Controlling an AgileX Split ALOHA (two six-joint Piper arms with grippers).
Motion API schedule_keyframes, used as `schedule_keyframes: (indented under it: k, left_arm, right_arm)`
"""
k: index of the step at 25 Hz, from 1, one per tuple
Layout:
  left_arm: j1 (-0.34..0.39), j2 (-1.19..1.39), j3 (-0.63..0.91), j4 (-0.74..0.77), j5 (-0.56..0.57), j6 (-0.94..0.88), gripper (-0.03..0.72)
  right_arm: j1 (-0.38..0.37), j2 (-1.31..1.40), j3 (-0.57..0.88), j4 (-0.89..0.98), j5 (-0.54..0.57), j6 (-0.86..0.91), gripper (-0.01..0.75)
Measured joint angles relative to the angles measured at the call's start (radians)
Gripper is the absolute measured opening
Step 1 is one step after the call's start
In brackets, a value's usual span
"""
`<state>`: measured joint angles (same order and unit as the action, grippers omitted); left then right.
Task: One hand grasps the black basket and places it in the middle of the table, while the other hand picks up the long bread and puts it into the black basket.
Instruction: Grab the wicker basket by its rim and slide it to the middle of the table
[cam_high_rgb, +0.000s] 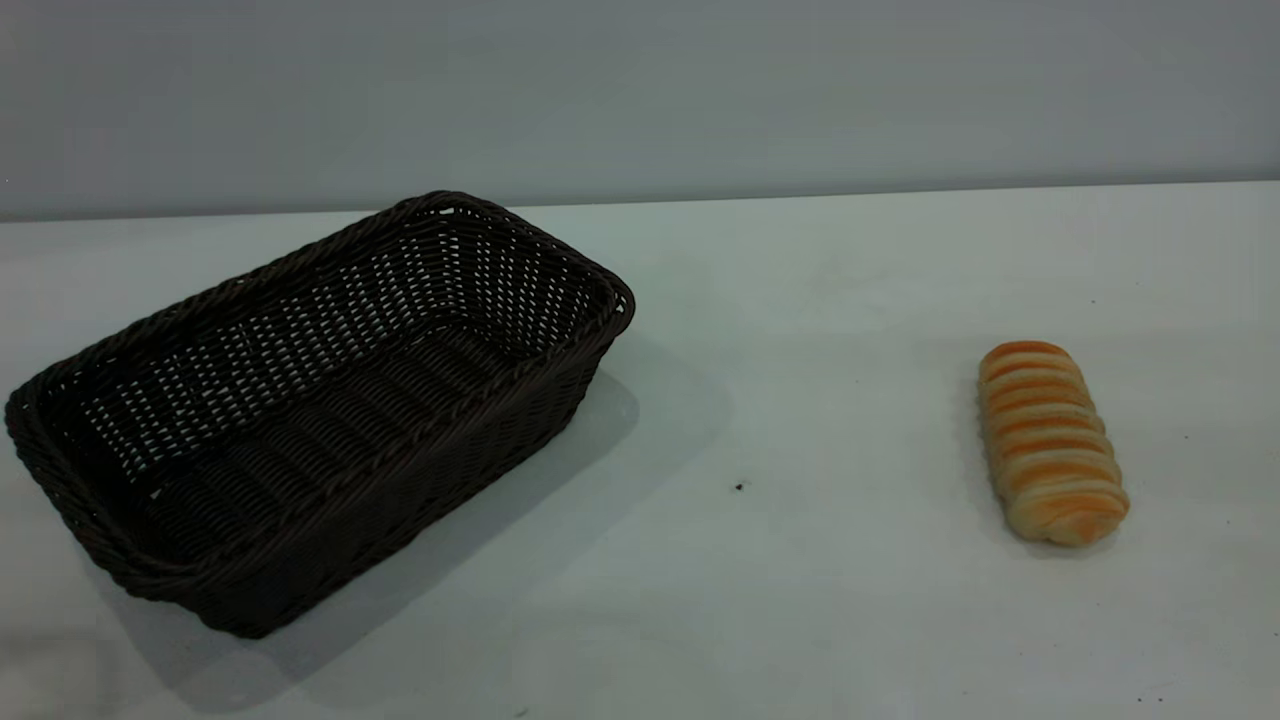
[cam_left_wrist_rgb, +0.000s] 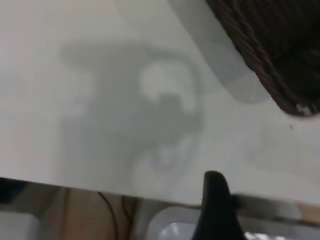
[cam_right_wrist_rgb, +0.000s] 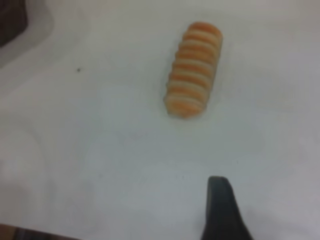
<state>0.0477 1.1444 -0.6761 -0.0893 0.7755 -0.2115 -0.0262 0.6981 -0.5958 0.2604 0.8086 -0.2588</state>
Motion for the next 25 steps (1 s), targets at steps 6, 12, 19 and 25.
schedule_keyframes:
  k: [6, 12, 19, 25]
  left_arm:
    - [0.000, 0.233, -0.003, -0.024, -0.203, -0.125, 0.571]
    - [-0.031, 0.401, -0.013, -0.146, -0.316, -0.146, 0.565]
    - [-0.081, 0.520, -0.019, -0.200, -0.415, -0.147, 0.548]
    - [-0.081, 0.614, -0.019, -0.205, -0.503, -0.147, 0.548]
  right_arm:
    - [0.000, 0.000, 0.000, 0.024, -0.001, -0.013, 0.464]
    - [0.000, 0.000, 0.000, 0.026, -0.001, -0.016, 0.464]
    - [0.000, 0.000, 0.000, 0.025, -0.001, -0.016, 0.464]
    - [0.000, 0.000, 0.000, 0.023, -0.001, -0.017, 0.464]
